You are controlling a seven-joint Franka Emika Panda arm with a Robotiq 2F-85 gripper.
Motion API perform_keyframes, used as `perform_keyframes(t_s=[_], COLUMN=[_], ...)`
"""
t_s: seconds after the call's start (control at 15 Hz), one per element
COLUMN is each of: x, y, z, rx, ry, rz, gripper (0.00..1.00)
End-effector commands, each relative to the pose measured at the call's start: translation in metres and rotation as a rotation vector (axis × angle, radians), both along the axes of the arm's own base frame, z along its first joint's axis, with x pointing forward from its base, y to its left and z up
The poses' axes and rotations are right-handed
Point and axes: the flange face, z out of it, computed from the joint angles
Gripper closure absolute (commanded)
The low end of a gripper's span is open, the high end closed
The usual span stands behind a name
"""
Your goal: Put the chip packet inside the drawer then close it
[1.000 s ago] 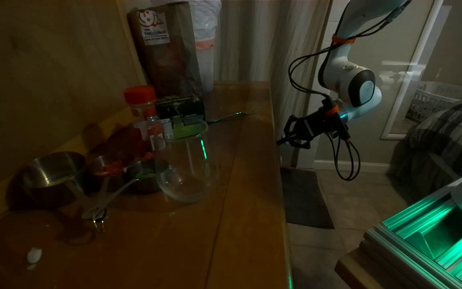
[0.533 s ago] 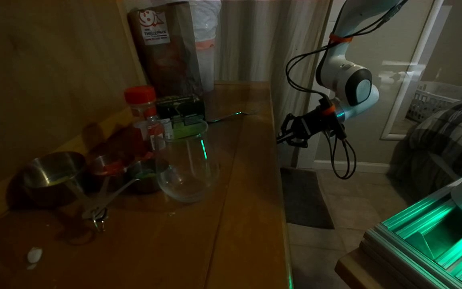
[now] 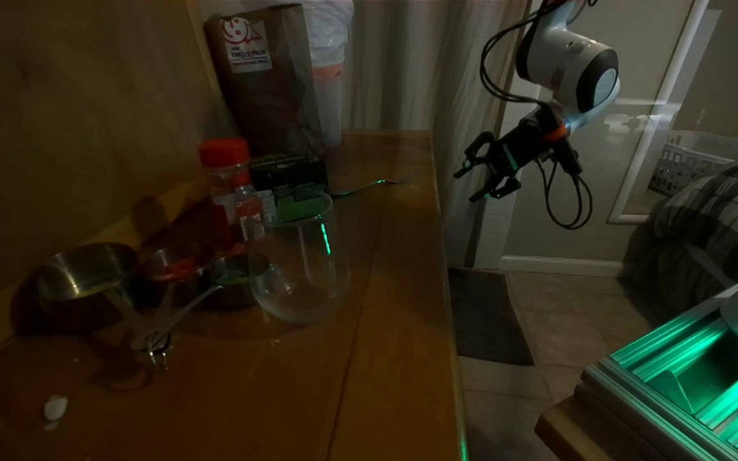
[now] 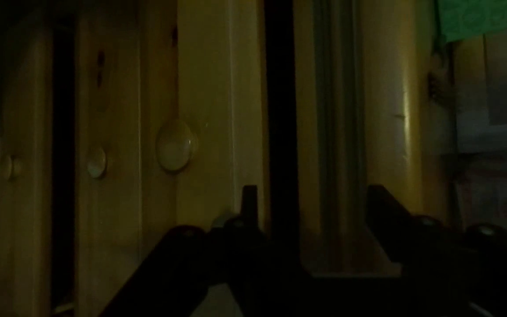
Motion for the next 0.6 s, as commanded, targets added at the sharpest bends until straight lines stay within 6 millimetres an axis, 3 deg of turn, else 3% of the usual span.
perform_keyframes(t_s=[0.0, 0.27, 0.53], x=[-0.016, -0.028, -0.041], y=[0.005, 0.014, 0.030], z=[0.072, 0.141, 0.193], rx=[-0.115, -0.245, -0.370], ry=[-0.093, -0.211, -0.345], rz=[0.142, 0.311, 0.451], gripper=[0.03, 0.00, 0.00])
